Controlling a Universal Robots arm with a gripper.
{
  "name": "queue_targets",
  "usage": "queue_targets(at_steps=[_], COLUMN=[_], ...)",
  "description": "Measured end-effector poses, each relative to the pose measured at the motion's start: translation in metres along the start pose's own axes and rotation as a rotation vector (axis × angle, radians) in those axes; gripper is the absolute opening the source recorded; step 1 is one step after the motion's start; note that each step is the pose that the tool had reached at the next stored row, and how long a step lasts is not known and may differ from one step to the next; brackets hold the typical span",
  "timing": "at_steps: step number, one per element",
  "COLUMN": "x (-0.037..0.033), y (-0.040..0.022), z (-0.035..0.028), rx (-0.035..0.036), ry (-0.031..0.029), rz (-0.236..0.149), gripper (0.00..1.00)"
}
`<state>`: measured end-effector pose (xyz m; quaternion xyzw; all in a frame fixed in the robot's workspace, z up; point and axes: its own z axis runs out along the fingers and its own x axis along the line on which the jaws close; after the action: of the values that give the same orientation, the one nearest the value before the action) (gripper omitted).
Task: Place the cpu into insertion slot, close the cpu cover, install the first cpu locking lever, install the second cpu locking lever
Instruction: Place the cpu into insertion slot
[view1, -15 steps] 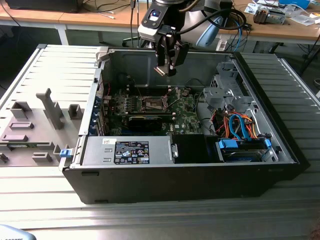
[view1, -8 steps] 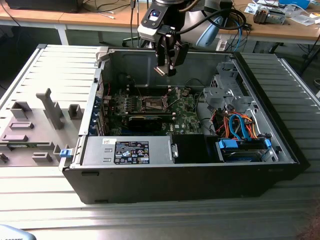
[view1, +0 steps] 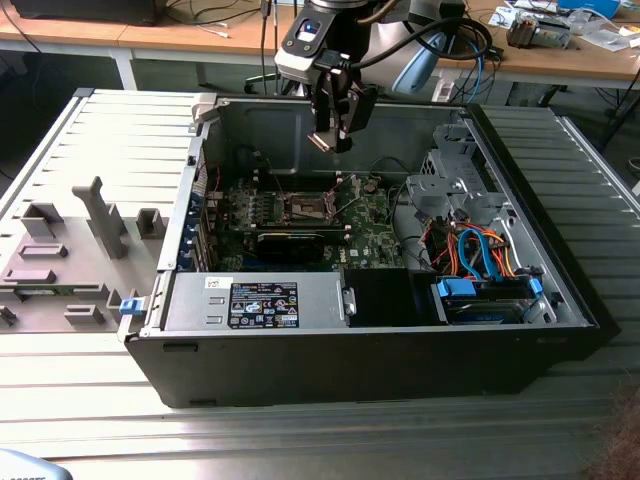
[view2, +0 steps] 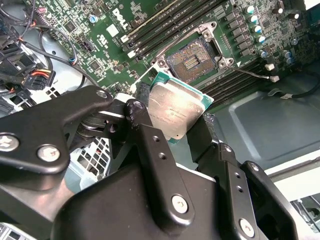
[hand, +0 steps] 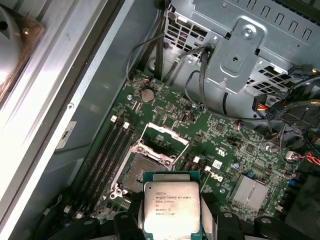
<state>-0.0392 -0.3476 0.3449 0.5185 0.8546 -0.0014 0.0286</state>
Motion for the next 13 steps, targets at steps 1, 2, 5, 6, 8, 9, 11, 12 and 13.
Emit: queue_targets(at_steps=[1,2,5,6,8,9,11,12,13], x=[0.0,0.0,0.0,0.0,0.0,0.0,0.0,0.0,0.0], y=[0.0,0.0,0.0,0.0,0.0,0.0,0.0,0.0,0.0], z=[0.0,0.0,0.0,0.0,0.0,0.0,0.0,0.0,0.0], rx=[0.0001,0.0002,0.0003,0.0003,0.0005,0.0006,0.0007,0.0007,0.0008], ry=[0.0,-0.0001,-0.0002,-0.0003,-0.0003,-0.0004,-0.0005,-0.0005,-0.0005], rz=[0.001,0.002,0.005,0.006,0.009,0.011,0.013,0.014,0.015], gripper=[0.55,0.55,0.55,0.55,0.55,0.55,0.55,0.55,0.55])
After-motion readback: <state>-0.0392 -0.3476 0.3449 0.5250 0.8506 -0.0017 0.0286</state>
